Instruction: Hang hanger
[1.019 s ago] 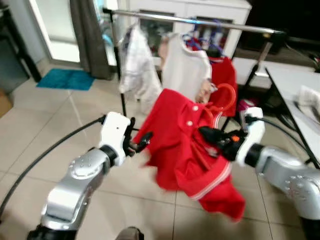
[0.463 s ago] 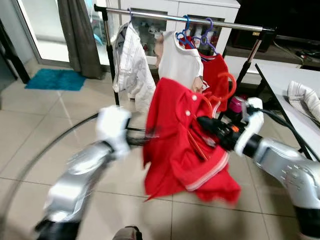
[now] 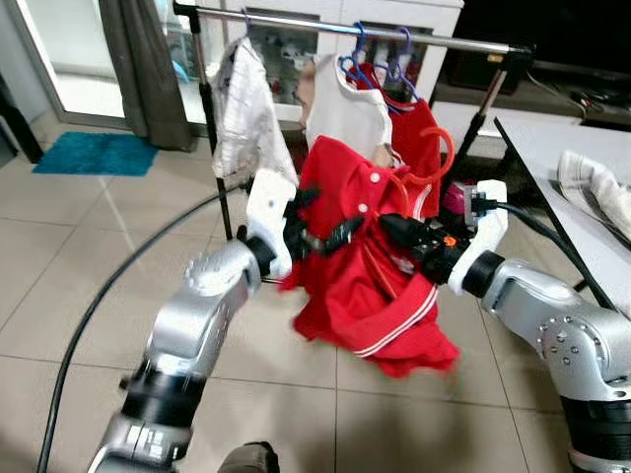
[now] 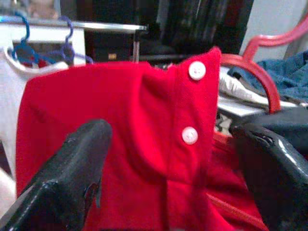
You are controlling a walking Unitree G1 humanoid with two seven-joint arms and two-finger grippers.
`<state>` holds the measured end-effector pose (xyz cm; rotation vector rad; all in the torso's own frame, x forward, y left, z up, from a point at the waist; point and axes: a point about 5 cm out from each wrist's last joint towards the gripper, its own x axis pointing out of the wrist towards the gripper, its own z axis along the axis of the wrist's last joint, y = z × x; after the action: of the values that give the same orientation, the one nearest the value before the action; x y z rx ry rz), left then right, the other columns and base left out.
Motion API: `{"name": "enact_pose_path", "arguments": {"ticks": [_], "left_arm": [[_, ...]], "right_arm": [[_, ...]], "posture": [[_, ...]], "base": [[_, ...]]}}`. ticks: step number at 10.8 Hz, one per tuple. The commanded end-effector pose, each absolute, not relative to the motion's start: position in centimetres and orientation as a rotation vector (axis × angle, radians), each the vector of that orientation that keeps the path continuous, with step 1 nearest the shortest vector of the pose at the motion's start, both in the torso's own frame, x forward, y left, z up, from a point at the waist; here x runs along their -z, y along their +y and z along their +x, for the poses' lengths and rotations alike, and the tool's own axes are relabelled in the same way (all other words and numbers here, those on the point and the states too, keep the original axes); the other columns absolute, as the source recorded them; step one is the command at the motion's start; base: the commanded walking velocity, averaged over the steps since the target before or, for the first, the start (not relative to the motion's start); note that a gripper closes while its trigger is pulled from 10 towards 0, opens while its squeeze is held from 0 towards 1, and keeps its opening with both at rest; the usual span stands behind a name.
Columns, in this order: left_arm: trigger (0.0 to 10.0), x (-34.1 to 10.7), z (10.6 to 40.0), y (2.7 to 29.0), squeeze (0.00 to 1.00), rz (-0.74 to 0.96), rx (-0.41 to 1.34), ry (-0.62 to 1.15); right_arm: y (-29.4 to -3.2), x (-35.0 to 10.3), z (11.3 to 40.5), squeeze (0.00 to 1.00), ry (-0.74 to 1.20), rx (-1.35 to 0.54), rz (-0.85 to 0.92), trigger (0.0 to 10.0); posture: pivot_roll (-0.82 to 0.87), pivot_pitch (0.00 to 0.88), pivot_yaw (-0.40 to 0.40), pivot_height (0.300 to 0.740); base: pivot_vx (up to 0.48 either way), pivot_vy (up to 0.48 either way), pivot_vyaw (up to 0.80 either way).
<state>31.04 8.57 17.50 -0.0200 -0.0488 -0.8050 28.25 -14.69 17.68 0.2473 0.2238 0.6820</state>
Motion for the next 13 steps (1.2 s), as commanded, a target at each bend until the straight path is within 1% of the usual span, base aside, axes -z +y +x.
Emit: {"name": "enact_pose_path", "arguments": {"ticks": [1,2,3,4,6,10,13], "left_arm": [[5.5,-18.0,31.3,8.1,0.0,0.002,0.824,-0.084],[2.3,-17.8,31.5,7.9,0.0,0.049,0.828,-0.083],[0.0,-17.6,31.8,7.6,0.0,0.059,0.827,-0.115],[0.0,-17.5,32.2,7.2,0.0,0.057,0.825,-0.131],[0.0,-17.5,33.3,7.0,0.0,0.09,0.76,-0.138],[0.0,-16.9,34.0,6.2,0.0,0.091,0.798,-0.137],[0.0,-17.0,34.2,6.2,0.0,0.082,0.799,-0.155]], "right_arm": [[-14.3,-19.4,28.3,0.0,0.145,-0.702,0.229,10.0],[-14.3,-19.3,28.2,0.0,0.144,-0.701,0.23,10.0],[-14.1,-19.4,28.0,0.0,0.138,-0.71,0.234,10.0],[-13.9,-19.5,27.7,0.0,0.137,-0.727,0.235,10.0],[-13.7,-19.6,27.7,0.0,0.134,-0.736,0.238,10.0],[-13.3,-19.8,27.6,0.0,0.122,-0.743,0.249,10.0],[-13.4,-19.8,27.6,0.0,0.125,-0.725,0.251,10.0]], "posture": [[0.01,0.0,-0.043,0.74],[0.01,0.0,-0.038,0.74],[0.01,0.0,-0.041,0.74],[0.0,0.0,-0.042,0.74],[0.0,0.0,-0.042,0.74],[-0.01,0.0,-0.036,0.74],[0.0,0.0,-0.035,0.74]], "base": [[0.0,0.0,0.0],[0.0,0.0,0.0],[0.0,0.0,0.0],[0.0,0.0,0.0],[0.0,0.0,0.0],[0.0,0.0,0.0],[0.0,0.0,0.0]]}}
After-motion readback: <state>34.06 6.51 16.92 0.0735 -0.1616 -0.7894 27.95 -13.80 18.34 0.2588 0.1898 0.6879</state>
